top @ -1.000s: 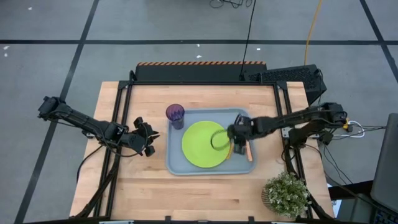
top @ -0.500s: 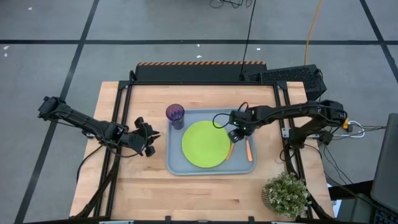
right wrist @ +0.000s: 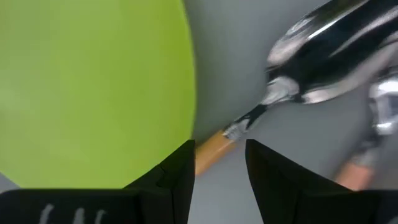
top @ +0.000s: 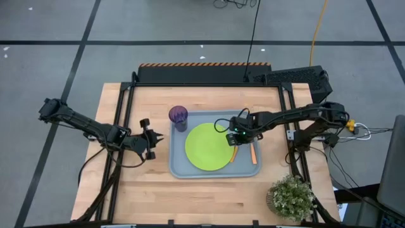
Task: Pick and place plate/cup/fork/spoon on tray
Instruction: Adjust the yellow spoon on the gray serving tray
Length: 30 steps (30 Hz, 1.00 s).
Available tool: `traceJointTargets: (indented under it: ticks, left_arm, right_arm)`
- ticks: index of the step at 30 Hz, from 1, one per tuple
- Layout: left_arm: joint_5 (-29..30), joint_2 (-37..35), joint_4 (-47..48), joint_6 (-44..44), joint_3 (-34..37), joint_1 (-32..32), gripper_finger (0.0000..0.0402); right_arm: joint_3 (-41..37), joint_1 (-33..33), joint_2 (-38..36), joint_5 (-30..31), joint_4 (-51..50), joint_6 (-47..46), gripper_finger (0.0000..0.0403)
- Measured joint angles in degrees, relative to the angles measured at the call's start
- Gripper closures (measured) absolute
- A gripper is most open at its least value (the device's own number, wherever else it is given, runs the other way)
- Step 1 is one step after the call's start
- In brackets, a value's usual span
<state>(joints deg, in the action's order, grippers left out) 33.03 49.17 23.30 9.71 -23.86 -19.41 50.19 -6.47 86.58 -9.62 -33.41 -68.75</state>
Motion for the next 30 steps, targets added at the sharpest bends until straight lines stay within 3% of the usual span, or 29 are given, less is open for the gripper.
traceJointTargets:
  ticks: [8, 16, 30]
  left_arm:
    - [0.0, -0.2, -1.4, -8.1, 0.0, 0.3, 0.033]
    - [-1.2, -0.2, -2.6, -12.9, 0.0, 0.3, 0.033]
    - [-4.6, -0.2, 0.2, -12.1, 0.0, 0.3, 0.033]
  right_arm:
    - [0.0, -0.2, 3.2, -1.1, 2.9, -3.7, 0.0268]
    - [0.0, -0.6, 3.2, 2.0, 2.9, -6.9, 0.0268]
    - [3.2, 0.2, 3.3, 2.6, 2.9, -7.1, 0.0268]
